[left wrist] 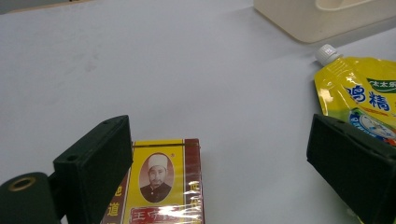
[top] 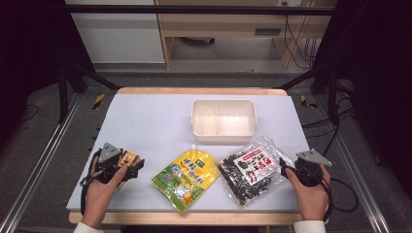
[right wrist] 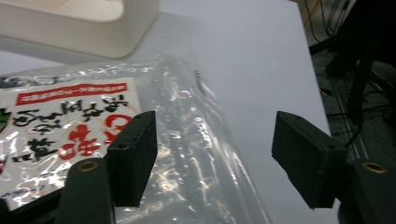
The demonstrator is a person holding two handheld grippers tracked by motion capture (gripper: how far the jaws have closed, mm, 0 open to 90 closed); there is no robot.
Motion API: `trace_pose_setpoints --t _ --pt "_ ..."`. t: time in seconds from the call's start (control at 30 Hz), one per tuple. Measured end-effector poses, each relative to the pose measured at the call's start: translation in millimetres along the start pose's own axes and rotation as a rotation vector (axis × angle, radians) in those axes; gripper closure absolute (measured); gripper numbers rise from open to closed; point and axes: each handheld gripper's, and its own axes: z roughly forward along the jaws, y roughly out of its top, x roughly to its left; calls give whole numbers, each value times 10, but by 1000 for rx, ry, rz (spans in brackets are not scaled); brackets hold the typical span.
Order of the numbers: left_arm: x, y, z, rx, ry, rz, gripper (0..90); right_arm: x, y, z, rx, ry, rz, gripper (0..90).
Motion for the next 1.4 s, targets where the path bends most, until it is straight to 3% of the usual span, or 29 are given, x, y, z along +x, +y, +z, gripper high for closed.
trace_pose_setpoints --t 0.27,0.37,0.4,0.47,0.77,0.97,1.13,1.4 --pt "-32 5 4 7 -1 13 81 -292 -124 -68 -1 5 51 354" --pt "-49 14 4 4 1 16 87 -393 -191 -84 2 10 79 401" --pt "-57 17 10 8 2 26 92 -448 -236 -66 10 34 109 453" --pt "-72 17 21 10 5 31 99 -459 -253 -53 11 60 133 491" --pt "-108 21 27 24 2 57 112 -466 -290 68 40 118 151 561" --pt "-120 23 25 26 -4 64 127 -457 -338 183 90 196 192 593" --pt "-139 23 33 23 -9 66 132 -447 -345 184 93 211 212 626" --pt "-154 20 30 29 -6 74 138 -421 -346 199 116 202 165 838"
